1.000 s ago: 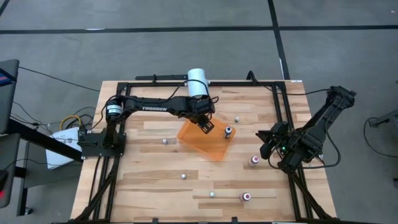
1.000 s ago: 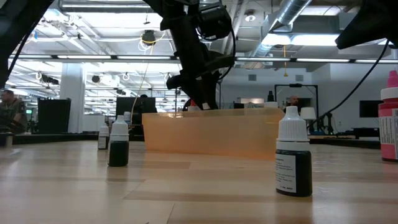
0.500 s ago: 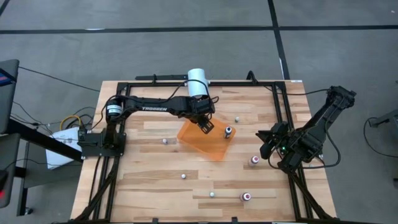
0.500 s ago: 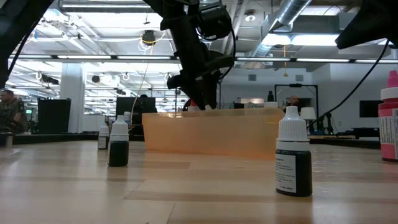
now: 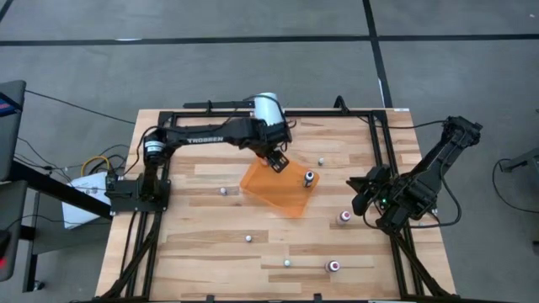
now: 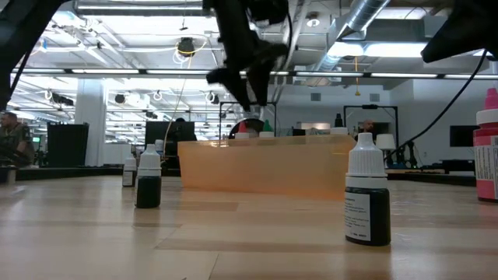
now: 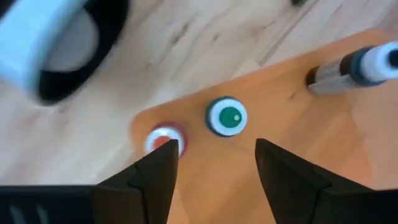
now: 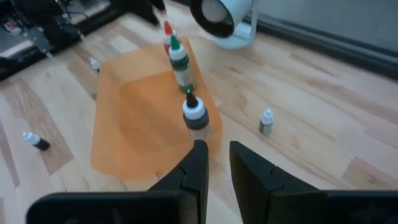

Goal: Pick & Place food coloring
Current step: Put the pink food coloring bottle into the bin

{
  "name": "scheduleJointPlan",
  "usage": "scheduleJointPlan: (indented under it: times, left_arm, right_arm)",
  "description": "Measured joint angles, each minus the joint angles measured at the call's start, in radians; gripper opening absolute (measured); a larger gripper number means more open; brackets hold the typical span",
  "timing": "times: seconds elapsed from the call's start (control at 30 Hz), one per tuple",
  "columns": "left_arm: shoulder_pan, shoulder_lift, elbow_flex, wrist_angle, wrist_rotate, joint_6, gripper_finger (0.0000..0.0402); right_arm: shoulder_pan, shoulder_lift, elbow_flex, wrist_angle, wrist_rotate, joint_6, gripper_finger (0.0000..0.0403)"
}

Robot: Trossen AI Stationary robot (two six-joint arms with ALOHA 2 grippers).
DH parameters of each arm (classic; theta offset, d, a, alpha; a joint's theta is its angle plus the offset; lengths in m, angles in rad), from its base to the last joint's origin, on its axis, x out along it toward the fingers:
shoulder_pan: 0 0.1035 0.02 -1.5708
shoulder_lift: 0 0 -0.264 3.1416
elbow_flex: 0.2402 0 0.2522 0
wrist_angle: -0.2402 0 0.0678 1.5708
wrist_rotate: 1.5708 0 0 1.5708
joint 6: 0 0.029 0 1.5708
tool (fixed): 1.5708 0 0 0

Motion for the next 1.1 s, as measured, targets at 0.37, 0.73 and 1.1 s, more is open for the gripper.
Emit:
scheduleJointPlan:
  times: [0.37, 0.73, 1.1]
  left_arm:
    - [-0.067, -0.002, 0.17, -0.161, -0.067, 0.098, 0.0206]
    - [-0.112, -0.001, 0.156, -0.2, -0.089, 0.13, 0.0206]
    - [-0.156, -0.046, -0.061, 0.062, -0.025, 0.101, 0.0206]
  right_arm:
    - [0.014, 0.0, 0.0, 0.003, -0.096, -0.006, 0.0056]
    - [0.101, 0.0, 0.0, 0.027, -0.096, -0.093, 0.0056]
    - [0.16, 0.001, 0.0, 0.026, -0.089, -0.071, 0.0056]
